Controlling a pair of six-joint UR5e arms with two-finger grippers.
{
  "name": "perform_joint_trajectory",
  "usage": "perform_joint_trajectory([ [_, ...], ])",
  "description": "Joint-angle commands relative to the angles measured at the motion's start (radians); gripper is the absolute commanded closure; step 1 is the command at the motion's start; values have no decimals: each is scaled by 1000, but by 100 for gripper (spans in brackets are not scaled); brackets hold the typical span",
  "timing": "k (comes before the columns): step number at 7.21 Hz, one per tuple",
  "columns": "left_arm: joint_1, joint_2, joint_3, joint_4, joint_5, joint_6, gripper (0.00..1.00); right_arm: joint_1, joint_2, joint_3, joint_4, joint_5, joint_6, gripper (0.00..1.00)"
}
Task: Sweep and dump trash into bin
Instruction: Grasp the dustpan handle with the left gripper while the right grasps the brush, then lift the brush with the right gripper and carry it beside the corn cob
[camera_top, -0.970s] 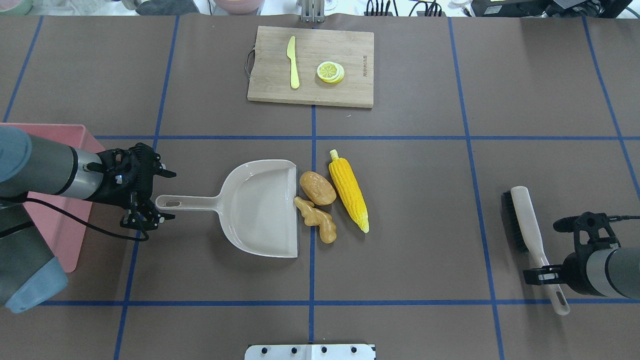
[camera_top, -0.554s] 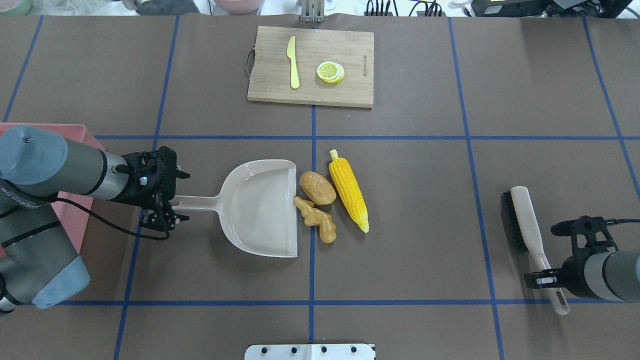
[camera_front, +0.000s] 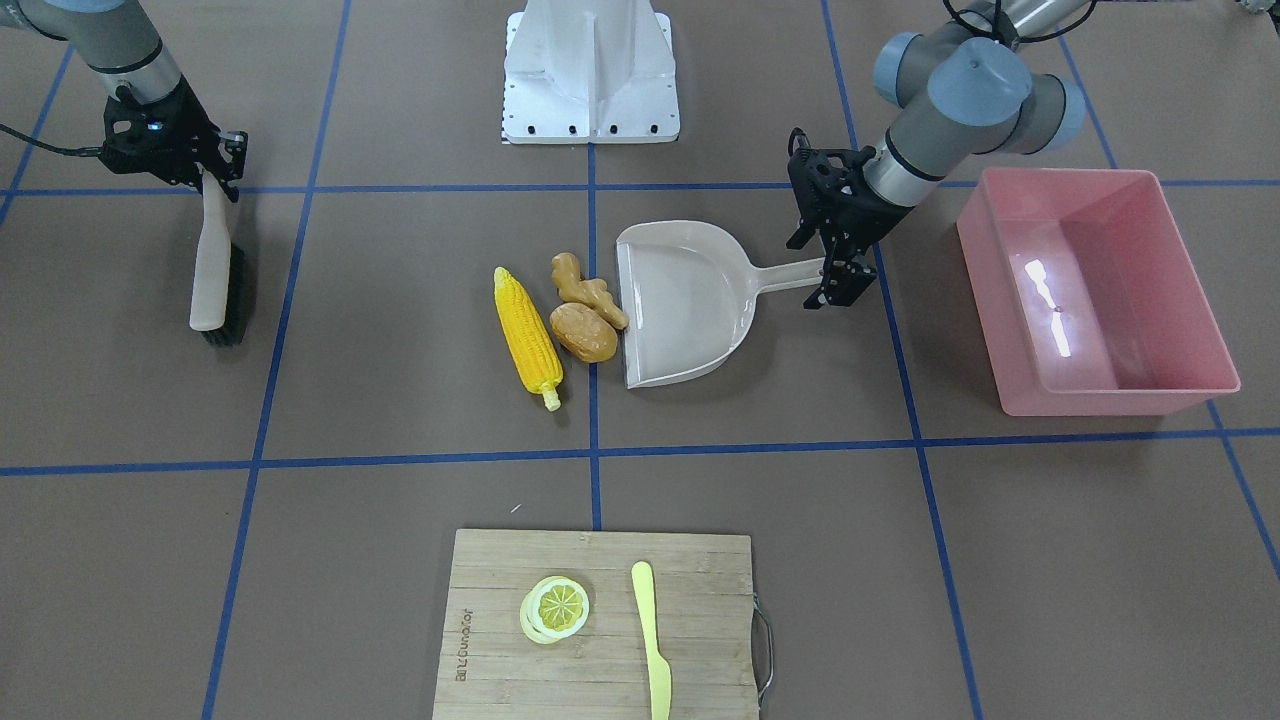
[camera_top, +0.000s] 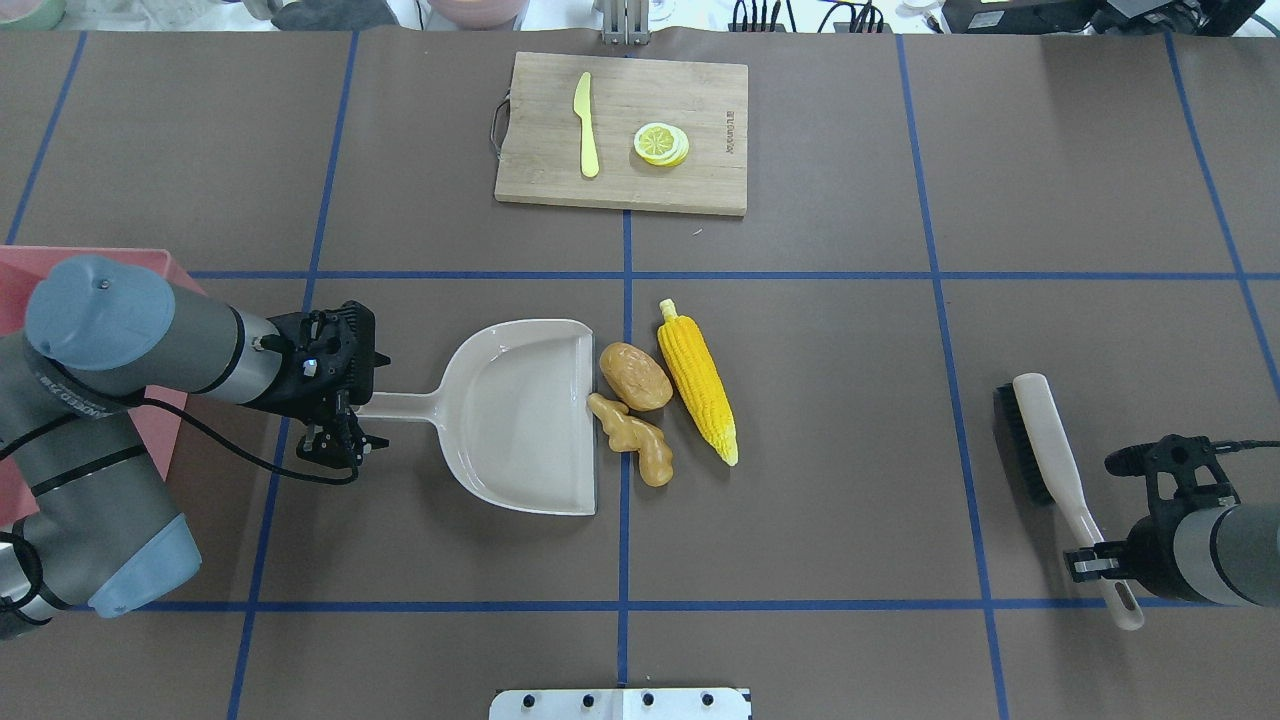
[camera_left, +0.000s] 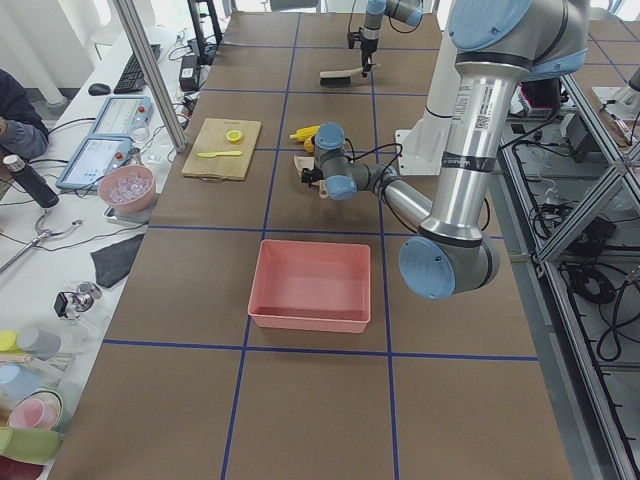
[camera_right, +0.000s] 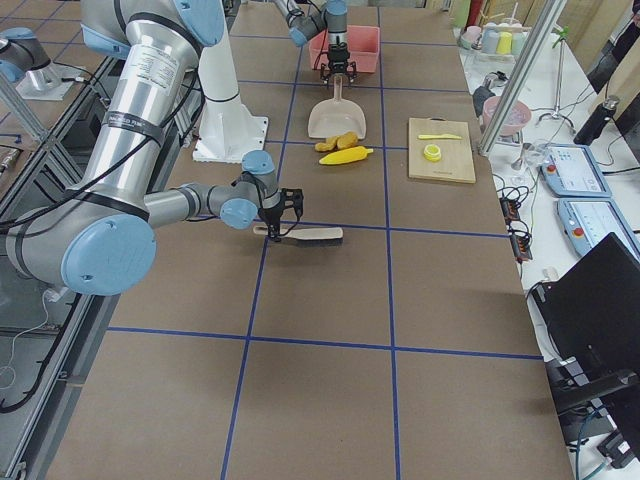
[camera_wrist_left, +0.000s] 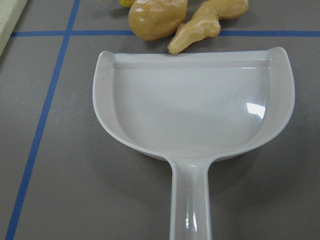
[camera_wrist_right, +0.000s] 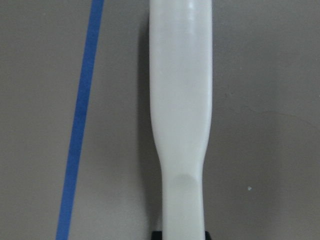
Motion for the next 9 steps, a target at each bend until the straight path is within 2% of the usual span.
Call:
perform_joint_trajectory([
  [1, 17, -4, 15, 7, 5, -1, 4, 54, 7, 26, 1, 77, -20, 100],
  [2, 18, -4, 18, 7, 1, -3, 4, 107, 18, 33, -5, 109, -50, 100],
  [3, 20, -4, 18, 6, -2, -17, 4, 110, 43, 49, -45, 110, -53, 100],
  [5, 31, -2, 16, -3, -6, -46, 5, 157, 239, 50, -271, 116, -104, 100],
  [7, 31, -2, 16, -14, -9, -46, 5, 191, 391, 35, -417, 111, -142, 100],
  [9, 26, 2, 7, -14, -43, -46, 5, 201, 518, -23, -457, 101, -161, 100],
])
